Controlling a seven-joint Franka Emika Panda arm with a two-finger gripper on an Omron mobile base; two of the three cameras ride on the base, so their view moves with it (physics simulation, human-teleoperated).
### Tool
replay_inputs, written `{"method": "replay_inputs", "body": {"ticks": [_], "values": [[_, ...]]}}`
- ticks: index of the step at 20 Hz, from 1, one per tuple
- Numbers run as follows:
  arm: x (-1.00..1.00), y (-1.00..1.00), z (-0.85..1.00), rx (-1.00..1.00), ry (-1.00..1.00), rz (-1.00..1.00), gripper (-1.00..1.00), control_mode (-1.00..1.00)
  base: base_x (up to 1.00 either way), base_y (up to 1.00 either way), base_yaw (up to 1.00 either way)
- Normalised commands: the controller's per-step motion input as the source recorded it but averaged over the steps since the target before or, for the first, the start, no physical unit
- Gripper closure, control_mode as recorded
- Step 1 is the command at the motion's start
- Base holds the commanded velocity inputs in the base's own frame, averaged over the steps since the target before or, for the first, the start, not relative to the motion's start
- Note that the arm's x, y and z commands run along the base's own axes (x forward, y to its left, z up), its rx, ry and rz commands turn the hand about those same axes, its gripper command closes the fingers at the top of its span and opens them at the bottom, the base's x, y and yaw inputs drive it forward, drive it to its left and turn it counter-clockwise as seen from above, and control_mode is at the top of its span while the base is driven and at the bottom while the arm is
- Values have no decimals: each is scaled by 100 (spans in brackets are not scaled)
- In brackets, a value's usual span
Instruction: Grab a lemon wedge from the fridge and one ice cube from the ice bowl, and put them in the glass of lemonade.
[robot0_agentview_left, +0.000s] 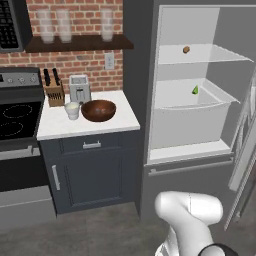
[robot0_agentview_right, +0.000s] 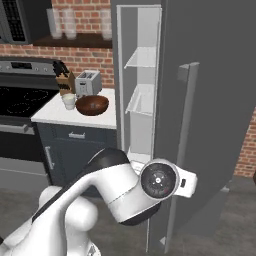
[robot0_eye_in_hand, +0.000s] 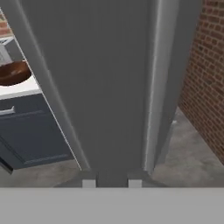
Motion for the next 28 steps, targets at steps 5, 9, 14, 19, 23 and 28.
{"method": "replay_inputs", "body": {"ticks": [5, 9, 14, 19, 23, 28], "values": [[-90, 13, 53, -9, -4, 0, -100, -100, 0, 0, 0], [-73, 48, 51, -21, 0, 0, -100, -100, 0, 0, 0], [-28, 71, 21, -29, 10, 0, -100, -100, 0, 0, 0], [31, 59, 0, -26, 29, 0, -100, -100, 0, 0, 0], [77, 29, 0, -13, 22, 0, -100, -100, 0, 0, 0], [81, 0, -2, -6, 9, 0, -100, -100, 0, 0, 0]]}}
